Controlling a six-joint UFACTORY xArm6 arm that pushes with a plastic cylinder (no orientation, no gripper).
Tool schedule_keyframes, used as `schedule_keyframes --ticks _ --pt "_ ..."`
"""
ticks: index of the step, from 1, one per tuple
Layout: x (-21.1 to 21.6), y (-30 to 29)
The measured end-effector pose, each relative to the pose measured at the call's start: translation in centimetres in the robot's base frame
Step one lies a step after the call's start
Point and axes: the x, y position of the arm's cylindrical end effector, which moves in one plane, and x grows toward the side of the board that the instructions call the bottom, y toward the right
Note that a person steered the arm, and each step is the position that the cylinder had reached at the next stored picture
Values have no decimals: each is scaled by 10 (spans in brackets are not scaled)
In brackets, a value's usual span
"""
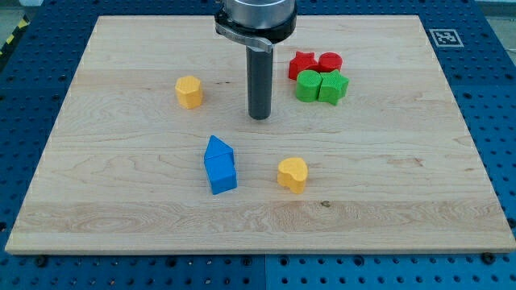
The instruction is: Move the yellow heart close to the yellow hexagon
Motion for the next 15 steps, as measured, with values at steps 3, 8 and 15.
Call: schedule_keyframes --ticks 3,8,15 --pt "42 98" --pt "117 128" --pt "94 71"
